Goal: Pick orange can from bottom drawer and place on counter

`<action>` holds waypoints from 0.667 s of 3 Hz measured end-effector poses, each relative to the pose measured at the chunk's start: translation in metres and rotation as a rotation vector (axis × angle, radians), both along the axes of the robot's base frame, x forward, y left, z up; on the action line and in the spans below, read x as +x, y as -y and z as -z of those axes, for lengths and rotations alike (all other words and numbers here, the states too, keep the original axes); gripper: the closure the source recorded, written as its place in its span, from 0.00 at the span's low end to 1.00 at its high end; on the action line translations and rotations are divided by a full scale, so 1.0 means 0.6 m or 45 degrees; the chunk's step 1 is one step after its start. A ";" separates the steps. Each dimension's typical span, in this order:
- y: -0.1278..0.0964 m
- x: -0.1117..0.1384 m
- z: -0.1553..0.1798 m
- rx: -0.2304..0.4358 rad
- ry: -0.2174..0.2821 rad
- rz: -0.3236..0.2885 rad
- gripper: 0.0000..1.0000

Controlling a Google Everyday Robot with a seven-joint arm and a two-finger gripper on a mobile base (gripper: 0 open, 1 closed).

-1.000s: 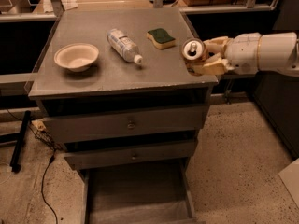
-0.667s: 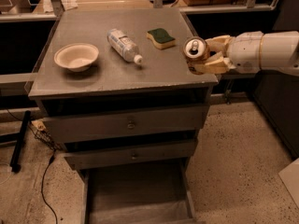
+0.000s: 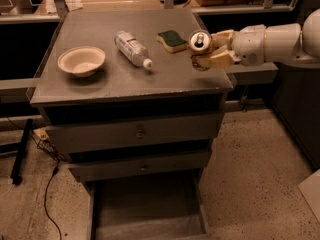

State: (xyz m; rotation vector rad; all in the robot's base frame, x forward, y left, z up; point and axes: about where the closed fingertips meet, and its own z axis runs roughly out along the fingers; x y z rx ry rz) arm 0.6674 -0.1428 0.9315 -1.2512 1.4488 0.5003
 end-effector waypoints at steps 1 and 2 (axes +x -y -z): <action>-0.017 0.026 -0.003 0.007 -0.021 -0.049 1.00; -0.038 0.043 0.015 -0.002 -0.095 -0.121 1.00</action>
Offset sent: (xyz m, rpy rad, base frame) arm 0.0359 0.0304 -0.0183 -0.0166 0.1478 0.1647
